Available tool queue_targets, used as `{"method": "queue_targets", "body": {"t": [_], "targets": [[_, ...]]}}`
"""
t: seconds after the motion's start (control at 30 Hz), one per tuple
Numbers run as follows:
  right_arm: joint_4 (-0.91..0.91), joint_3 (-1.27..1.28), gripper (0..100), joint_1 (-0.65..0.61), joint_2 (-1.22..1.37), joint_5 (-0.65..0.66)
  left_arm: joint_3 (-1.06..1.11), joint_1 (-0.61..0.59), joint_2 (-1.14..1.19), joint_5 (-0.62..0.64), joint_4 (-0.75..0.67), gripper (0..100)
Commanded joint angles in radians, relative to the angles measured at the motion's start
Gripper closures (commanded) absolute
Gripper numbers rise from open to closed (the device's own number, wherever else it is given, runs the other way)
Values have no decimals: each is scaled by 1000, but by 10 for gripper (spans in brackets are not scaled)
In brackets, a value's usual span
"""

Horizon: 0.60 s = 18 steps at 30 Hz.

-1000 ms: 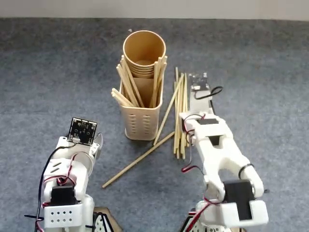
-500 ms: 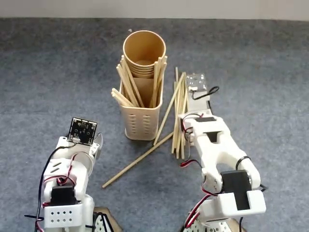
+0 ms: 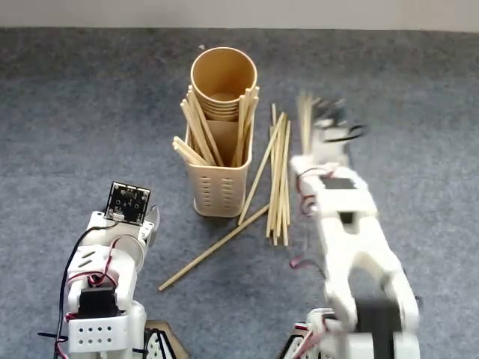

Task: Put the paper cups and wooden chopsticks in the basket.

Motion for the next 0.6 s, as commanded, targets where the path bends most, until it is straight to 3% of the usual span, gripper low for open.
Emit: {"method": "queue_targets", "body": {"t": [0.0,0.2,0.57], "targets": [[-7,-33,993,30,-404,-18,19,4,-7,-8,3,755],[-64,-122,993,-105,-743,-11,19,4,-7,-8,2,755],[-251,-228,993,-450,-518,-3,19,4,-5,-8,2,755]]}}
